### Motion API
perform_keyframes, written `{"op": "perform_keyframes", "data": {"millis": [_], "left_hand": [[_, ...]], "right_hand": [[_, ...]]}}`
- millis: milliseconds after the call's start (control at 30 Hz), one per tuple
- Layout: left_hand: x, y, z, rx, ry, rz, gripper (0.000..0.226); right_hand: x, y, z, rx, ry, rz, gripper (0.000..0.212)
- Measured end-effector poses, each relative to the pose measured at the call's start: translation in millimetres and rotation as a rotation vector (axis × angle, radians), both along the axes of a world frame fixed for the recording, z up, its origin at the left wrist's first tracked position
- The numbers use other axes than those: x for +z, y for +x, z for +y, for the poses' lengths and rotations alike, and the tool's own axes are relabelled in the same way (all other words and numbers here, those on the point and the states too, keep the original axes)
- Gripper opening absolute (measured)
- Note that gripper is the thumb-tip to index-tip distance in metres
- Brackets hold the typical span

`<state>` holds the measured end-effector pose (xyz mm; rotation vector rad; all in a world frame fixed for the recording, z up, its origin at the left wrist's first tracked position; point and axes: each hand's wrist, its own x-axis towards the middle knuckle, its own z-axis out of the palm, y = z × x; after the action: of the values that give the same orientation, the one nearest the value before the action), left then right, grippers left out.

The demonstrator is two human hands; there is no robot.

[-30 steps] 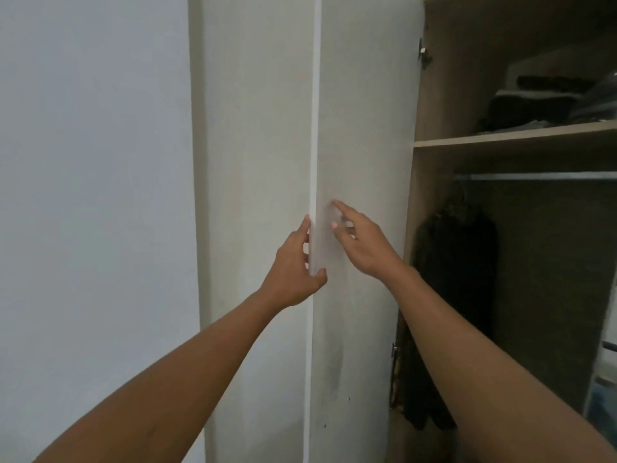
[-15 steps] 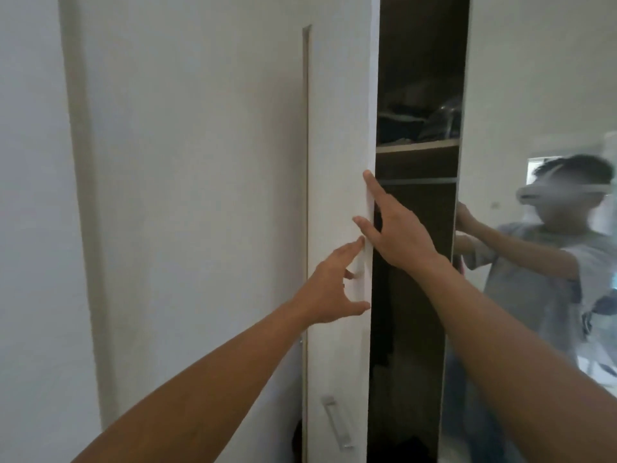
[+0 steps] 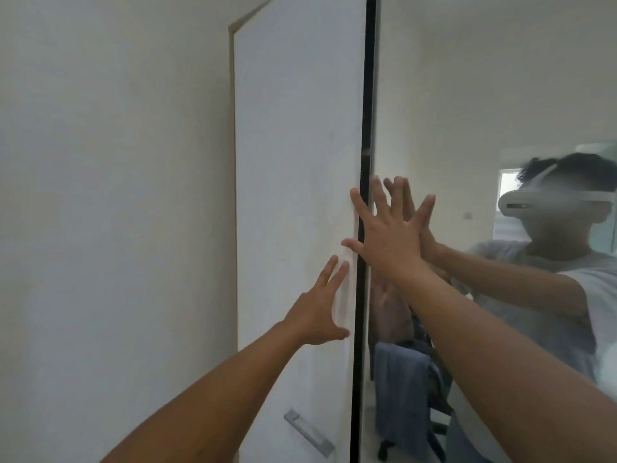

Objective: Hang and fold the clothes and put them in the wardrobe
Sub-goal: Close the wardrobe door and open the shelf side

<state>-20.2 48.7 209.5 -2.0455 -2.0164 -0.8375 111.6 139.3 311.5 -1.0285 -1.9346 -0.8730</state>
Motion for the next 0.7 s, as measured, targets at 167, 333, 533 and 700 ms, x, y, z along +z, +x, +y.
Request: {"op": "perform_keyframes", "data": {"millis": [167,333,533,700], "left_hand": [[-5.9,11.9,39.5,0.010,-0.034,-0.022,0.123],[-1.8,10.3,52.5,0.089,-0.077,0.010,0.123],[13.3,16.9,34.2,0.125,-0.150,-0.033,0.122],[29.8,31.9,15.8,0.141,-0.253,0.012,0.114]], "right_hand": [[-5.4,1.8,41.8,-0.068,0.130,-0.004,0.101],[-0.8,-11.5,58.4,0.031,0.090,0.081,0.088],[3.9,-1.6,34.5,-0.005,0.000,0.004,0.092],[-1.9,31.0,9.1,0.096,-0.072,-0.101,0.063]]}}
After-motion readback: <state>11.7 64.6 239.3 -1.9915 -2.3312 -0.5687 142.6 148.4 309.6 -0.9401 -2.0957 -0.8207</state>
